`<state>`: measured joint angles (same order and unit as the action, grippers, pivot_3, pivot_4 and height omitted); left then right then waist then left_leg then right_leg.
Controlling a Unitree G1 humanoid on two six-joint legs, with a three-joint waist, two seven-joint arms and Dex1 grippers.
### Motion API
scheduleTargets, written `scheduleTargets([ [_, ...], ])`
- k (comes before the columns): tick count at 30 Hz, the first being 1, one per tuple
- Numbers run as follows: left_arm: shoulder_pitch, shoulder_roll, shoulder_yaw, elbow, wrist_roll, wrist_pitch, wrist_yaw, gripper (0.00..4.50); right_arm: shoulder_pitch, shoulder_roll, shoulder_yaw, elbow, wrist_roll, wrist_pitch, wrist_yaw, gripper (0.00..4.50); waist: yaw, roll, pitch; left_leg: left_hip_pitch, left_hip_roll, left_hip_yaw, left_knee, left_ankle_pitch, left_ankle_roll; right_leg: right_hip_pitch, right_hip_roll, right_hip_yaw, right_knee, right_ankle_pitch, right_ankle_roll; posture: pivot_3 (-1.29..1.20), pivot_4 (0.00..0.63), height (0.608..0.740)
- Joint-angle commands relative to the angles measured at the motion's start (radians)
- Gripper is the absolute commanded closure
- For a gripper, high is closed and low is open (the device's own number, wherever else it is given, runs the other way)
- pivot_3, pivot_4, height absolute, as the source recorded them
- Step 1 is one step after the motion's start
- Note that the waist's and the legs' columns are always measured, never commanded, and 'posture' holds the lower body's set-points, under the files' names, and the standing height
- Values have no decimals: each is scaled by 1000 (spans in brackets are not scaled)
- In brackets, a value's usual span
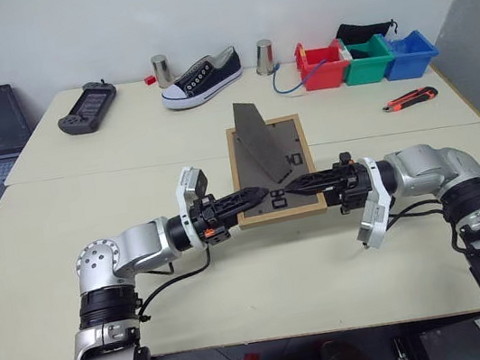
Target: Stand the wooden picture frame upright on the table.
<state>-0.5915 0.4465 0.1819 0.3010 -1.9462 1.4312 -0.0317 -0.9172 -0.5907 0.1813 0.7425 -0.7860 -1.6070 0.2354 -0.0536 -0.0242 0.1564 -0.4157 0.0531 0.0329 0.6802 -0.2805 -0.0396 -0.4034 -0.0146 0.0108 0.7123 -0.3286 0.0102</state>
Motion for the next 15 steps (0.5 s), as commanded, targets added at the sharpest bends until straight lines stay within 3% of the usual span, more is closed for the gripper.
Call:
scheduleTargets([
  [1, 10, 7, -9, -77, -26, -5, -7, 3188, -33, -24, -13, -19, -52, -7, -101, 2597, 0, 0, 0, 0, 0, 0, 0, 0, 0, 0, 0, 0, 0, 0, 0, 0, 150, 740],
  [8, 28, 5, -19, -118, -26, -29, -2, 3188, -41, -42, -1, -31, -148, -7, -222, 2597, 0, 0, 0, 0, 0, 0, 0, 0, 0, 0, 0, 1, 0, 0, 0, 0, 150, 740],
  [11, 27, 2, -19, -119, -26, -36, 4, 3188, -44, -49, 3, -34, -180, -7, -267, 3002, 0, 0, 0, 0, -1, 1, 0, 0, 0, 0, 0, 1, 0, 0, 0, 0, 150, 740],
  [15, 20, 6, -15, -109, -26, -39, 10, 3188, -44, -63, 16, -30, -200, -7, -308, 3041, 0, 0, 0, 0, -1, 0, 0, 0, 0, 0, 0, 1, 0, 0, 0, 0, 150, 740],
])
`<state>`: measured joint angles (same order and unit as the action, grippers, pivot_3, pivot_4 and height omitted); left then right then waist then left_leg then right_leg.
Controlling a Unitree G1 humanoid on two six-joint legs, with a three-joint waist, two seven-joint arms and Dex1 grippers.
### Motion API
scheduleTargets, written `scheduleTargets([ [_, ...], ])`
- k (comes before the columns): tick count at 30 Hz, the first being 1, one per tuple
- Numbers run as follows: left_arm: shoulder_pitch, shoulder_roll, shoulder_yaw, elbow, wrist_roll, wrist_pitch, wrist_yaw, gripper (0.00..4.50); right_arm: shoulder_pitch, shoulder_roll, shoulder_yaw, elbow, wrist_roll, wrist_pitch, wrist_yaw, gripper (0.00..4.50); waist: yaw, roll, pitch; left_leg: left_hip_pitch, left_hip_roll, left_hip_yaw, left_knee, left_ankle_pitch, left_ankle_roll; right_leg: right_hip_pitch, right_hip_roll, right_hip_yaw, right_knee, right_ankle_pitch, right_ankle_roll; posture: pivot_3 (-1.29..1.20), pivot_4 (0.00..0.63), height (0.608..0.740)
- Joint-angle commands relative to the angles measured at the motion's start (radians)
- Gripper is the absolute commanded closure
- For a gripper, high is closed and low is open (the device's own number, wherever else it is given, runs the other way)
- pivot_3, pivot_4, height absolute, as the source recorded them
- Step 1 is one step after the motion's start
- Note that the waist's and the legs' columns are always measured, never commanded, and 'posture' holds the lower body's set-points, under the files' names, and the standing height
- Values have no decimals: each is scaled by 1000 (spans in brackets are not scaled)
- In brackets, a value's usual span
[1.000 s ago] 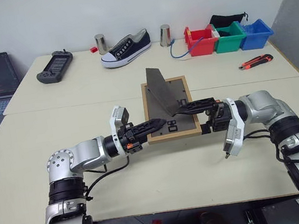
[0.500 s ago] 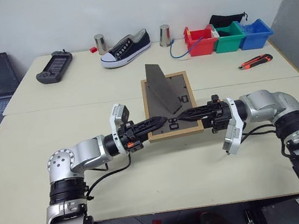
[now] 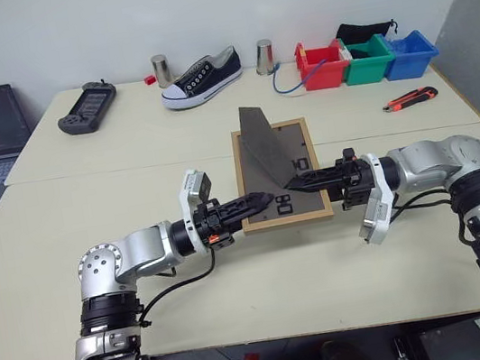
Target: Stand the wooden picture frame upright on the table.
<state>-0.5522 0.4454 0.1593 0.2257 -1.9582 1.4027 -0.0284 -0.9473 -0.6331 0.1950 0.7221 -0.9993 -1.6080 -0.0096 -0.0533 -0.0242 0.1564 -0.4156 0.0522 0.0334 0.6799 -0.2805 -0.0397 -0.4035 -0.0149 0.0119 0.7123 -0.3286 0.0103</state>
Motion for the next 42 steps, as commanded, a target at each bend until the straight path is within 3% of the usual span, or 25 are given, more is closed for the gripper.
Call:
scheduleTargets([
  [1, -21, 8, 10, -31, -14, -11, 8, 3188, -12, -26, 7, -14, 13, -6, -74, 3045, 0, 0, 0, 0, 0, 0, 0, 0, 0, 0, 0, 0, 0, 0, 0, 0, 150, 740],
  [5, -34, 1, 28, -8, -14, -26, 33, 3188, 17, -69, 49, -47, 33, -6, -110, 3046, 3, 0, 0, 0, -1, 0, 0, 0, 0, 0, -1, 0, 0, 0, 0, 0, 150, 740],
  [22, 5, 10, 16, -51, -14, -50, 67, 3188, 1, -73, 75, -58, 34, -6, -151, 3058, -1, 0, 0, 0, -2, 0, 0, 0, 0, 0, -2, 1, 0, 0, 0, 0, 150, 740],
  [24, 12, 6, 24, -53, -14, -60, 70, 2504, -1, -71, 75, -56, 34, -6, -152, 3058, -1, 0, 0, 0, -2, 0, 0, 0, 0, 0, -2, 1, 0, 0, 0, 0, 150, 740],
  [33, 19, 18, 18, -71, -14, -60, 56, 482, -9, -65, 69, -34, 15, -3, -162, 3058, 0, 0, 0, 0, -3, 0, 0, 0, 0, 0, -3, 1, 0, 0, 0, 0, 150, 740],
  [36, 21, 33, 16, -74, -14, -50, 40, 43, -10, -65, 70, -27, 14, 4, -164, 3058, -1, 0, 0, 0, -3, 0, 0, 0, 0, 0, -3, 1, 0, 0, 0, 0, 150, 740],
  [42, 19, 132, 45, -83, -14, -39, -9, 43, -7, -77, 74, -10, 16, 13, -163, 3058, -2, 0, 0, 0, -3, 0, 0, 0, 0, 0, -3, 1, 0, 0, 0, 0, 150, 740],
])
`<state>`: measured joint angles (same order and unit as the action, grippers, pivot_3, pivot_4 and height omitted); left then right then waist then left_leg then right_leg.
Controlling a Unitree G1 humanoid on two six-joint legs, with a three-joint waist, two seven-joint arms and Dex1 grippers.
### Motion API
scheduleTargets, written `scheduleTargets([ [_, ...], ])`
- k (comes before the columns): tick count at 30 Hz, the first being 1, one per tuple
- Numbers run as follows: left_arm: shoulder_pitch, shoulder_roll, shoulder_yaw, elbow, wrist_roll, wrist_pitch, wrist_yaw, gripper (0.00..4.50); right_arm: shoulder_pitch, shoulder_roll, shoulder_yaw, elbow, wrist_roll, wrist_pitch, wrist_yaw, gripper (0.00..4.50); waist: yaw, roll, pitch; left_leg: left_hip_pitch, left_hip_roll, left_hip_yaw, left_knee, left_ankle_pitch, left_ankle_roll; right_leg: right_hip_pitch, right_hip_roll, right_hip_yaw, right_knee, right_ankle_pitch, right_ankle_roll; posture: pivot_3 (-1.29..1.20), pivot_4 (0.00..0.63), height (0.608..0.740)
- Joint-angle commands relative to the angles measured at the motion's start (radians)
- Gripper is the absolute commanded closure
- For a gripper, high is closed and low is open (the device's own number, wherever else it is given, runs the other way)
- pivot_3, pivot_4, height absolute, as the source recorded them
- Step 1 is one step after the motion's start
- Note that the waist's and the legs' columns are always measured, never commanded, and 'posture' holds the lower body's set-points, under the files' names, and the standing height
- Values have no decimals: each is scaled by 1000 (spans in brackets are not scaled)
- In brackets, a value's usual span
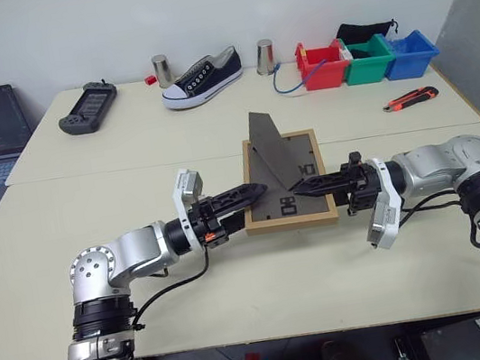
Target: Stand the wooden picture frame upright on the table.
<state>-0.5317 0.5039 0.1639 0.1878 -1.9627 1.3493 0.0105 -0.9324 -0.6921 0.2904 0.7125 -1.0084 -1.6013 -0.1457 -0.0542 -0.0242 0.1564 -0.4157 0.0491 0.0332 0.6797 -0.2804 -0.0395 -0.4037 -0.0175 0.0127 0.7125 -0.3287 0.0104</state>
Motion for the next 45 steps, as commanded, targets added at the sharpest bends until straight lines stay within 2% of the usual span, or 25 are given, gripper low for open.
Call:
scheduleTargets([
  [1, -1, 103, 51, -50, -10, 13, -58, 43, -22, -22, -21, 8, 28, 9, -27, 3058, -2, 0, 0, 0, 0, 0, 0, 0, 0, 0, 0, 0, 0, 0, 0, 0, 150, 740],
  [4, 10, 190, 75, -76, -10, -2, -83, 43, -37, -29, -7, 57, 61, 17, -19, 3058, -3, 0, 0, 0, 0, 0, 0, 0, 0, 0, 0, 0, 0, 0, 0, 0, 150, 740],
  [6, 22, 265, 95, -155, 44, 16, -144, 43, -63, -28, 13, 115, 117, 27, 0, 3058, -2, 0, 0, 0, 0, 0, 0, 0, 0, 0, 0, 0, 0, 0, 0, 0, 150, 740],
  [10, 45, 360, 129, -260, 184, 1, -254, 43, -142, -1, 76, 253, 340, 64, 85, 3058, -6, 0, 0, 0, 0, 0, -1, 0, 0, 0, 0, 0, -1, 0, 0, 0, 150, 740],
  [12, 66, 376, 139, -280, 237, -31, -275, 43, -174, 25, 132, 303, 531, 109, 196, 3058, -9, 0, 0, 0, -1, 1, -1, 0, 0, 0, 0, 1, -1, 0, 0, 0, 150, 740],
  [14, 84, 374, 156, -285, 242, -60, -281, 43, -145, 60, 164, 244, 832, 284, 451, 3058, -12, 0, 0, 0, 0, 0, -1, 0, 0, 0, 0, 1, -1, 0, 0, 0, 150, 740],
  [17, 101, 376, 169, -310, 238, -87, -293, 43, -88, 99, 149, 72, 1181, 582, 801, 3058, -11, 0, 0, -1, 0, -1, -1, 0, 0, 1, -1, -1, 0, 0, 0, 0, 150, 740],
  [19, 104, 390, 170, -332, 247, -93, -311, 43, -63, 122, 114, -31, 1322, 773, 945, 3058, -5, 0, 0, -2, 0, -3, 0, 0, 0, 1, -1, -2, 1, 0, 0, 0, 150, 740],
  [21, 109, 405, 175, -340, 265, -96, -333, 43, -49, 139, 80, -121, 1415, 989, 1029, 3058, -3, 0, 0, -2, 0, -3, 0, 0, 0, 1, -1, -2, 1, 0, 0, 0, 150, 740],
  [24, 105, 422, 184, -323, 291, -106, -351, 43, -52, 164, 20, -196, 1474, 1220, 1061, 3058, -1, 0, 1, -3, 0, -4, 0, 0, 0, 1, -1, -3, 1, 0, 0, 0, 150, 740],
  [29, 98, 440, 187, -313, 322, -108, -392, 43, -94, 220, -82, -239, 1566, 1606, 1032, 3058, 3, 0, 1, -3, -1, -4, 0, 0, 0, 0, -1, -3, 0, 0, 0, 0, 150, 740],
  [31, 100, 455, 181, -323, 354, -101, -429, 0, -103, 233, -112, -265, 1650, 1828, 1065, 3185, 4, 0, 1, -3, -1, -4, 0, 0, 0, 0, -1, -4, 0, 0, 0, 0, 150, 740],
  [34, 98, 475, 166, -334, 415, -102, -486, 0, -113, 241, -144, -276, 1720, 2063, 1115, 3187, 3, 1, 1, -3, -1, -3, -1, 0, 0, -1, -1, -3, 0, 0, 0, 0, 150, 740],
  [40, 72, 491, 146, -333, 512, -107, -589, 0, -128, 262, -178, -216, 1687, 2156, 1206, 3187, 4, 1, 1, -3, -1, -3, -1, 0, 0, -1, -1, -3, -1, 0, 0, 0, 150, 740],
  [45, 60, 500, 140, -330, 555, -95, -656, 0, -152, 297, -196, -148, 1656, 2160, 1259, 3187, 2, 1, 1, -3, -1, -2, -2, 0, 0, -2, -1, -2, -1, 0, 0, 0, 150, 740],
])
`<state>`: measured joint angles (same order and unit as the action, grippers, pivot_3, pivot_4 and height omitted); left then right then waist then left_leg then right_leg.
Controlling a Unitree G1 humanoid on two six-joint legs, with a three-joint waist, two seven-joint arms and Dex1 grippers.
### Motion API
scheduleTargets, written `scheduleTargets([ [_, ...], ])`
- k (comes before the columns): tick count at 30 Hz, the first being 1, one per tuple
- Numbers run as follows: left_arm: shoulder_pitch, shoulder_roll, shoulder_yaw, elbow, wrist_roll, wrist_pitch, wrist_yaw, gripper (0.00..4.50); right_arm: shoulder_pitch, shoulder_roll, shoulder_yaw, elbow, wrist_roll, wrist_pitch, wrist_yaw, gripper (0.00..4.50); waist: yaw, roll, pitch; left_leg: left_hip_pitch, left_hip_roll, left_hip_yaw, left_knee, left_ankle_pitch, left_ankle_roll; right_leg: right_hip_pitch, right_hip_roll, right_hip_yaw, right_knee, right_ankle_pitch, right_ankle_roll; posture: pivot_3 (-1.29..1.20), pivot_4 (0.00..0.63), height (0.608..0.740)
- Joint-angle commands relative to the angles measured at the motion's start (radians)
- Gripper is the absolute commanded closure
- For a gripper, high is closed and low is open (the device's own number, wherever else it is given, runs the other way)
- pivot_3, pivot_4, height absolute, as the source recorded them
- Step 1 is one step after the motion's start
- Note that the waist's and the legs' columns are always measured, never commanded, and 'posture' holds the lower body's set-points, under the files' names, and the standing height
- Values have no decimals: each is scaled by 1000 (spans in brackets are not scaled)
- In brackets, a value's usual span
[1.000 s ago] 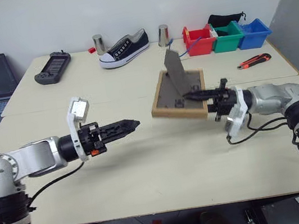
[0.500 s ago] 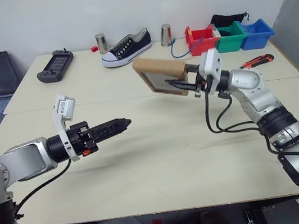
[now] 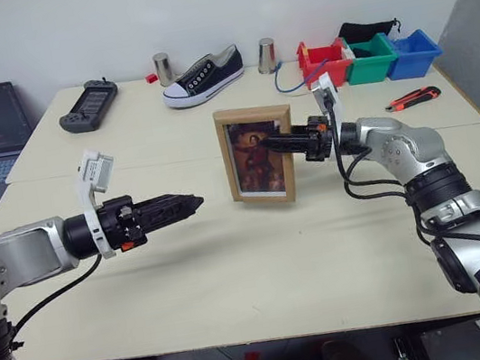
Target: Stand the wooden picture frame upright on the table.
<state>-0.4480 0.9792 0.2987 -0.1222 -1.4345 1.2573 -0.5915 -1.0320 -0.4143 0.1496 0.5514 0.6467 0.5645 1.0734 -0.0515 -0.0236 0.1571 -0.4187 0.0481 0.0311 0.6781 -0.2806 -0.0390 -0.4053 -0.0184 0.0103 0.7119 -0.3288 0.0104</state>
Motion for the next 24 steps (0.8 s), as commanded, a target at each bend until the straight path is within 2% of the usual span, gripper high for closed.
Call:
scheduleTargets([
  [1, -25, 27, 3, -20, 37, -3, -68, 0, -59, 30, -64, 33, -4, -6, 45, 3187, -1, 0, 0, 0, 0, 0, 0, 0, 0, 0, 0, 0, 0, 0, 0, 0, 150, 740],
  [6, -30, 45, -3, -29, 101, -23, -156, 0, -73, 62, -71, 104, -51, -60, 106, 3187, -3, 0, 0, 0, 0, 0, 0, 0, 0, 0, 0, 0, 1, 0, 0, 0, 150, 740],
  [13, 46, 110, -9, -91, 305, -171, -324, 0, -67, 124, -80, 207, -132, -168, 165, 3187, -5, 1, 0, 0, 0, 1, -1, 0, 0, -1, 1, 0, 0, 0, 0, 0, 150, 740],
  [18, 113, 108, 17, -130, 407, -268, -351, 0, -70, 149, -99, 293, -176, -233, 194, 3187, -4, 1, 1, 0, 0, 1, -1, 0, 0, -1, 1, 1, 0, 0, 0, 0, 150, 740],
  [24, 165, 46, 74, -178, 407, -290, -295, 0, -82, 169, -108, 445, -242, -341, 228, 3187, -4, 1, 1, 0, 0, 1, -1, 0, 0, -1, 1, 1, 0, 0, 0, 0, 150, 740],
])
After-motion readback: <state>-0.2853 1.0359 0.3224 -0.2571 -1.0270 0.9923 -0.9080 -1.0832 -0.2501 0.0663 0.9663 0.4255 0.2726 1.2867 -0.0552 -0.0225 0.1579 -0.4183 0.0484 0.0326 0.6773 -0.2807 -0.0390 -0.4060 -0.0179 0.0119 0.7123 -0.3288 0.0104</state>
